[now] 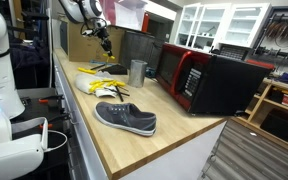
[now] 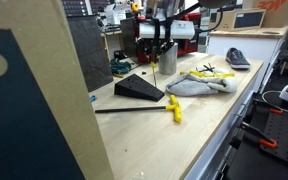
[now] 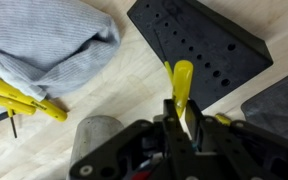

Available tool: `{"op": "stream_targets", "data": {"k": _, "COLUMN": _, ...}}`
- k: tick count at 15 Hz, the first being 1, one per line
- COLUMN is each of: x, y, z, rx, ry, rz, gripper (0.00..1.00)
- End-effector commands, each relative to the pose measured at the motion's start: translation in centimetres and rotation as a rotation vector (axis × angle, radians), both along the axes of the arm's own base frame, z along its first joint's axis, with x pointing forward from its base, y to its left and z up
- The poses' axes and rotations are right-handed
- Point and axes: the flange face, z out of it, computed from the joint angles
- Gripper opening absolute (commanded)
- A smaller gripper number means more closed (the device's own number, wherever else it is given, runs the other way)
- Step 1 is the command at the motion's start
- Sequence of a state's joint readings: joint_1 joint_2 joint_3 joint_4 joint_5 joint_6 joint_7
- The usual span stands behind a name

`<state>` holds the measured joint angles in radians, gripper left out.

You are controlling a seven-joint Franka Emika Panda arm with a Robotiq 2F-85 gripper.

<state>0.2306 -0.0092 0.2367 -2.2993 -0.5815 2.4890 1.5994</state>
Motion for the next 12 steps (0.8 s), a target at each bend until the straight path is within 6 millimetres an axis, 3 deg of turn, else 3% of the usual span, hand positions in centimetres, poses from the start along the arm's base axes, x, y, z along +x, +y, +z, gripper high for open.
{"op": "stream_targets", "data": {"k": 1, "x": 0.41, "y": 0.50, "z": 0.61, "rx": 0.013, "ry": -0.031, "rz": -0.040, "gripper": 0.04}}
{"op": "stream_targets", "data": {"k": 12, "x": 0.96, "y": 1.18, "z": 0.25, "rx": 0.032, "ry": -0.029, "rz": -0.054, "gripper": 0.04}}
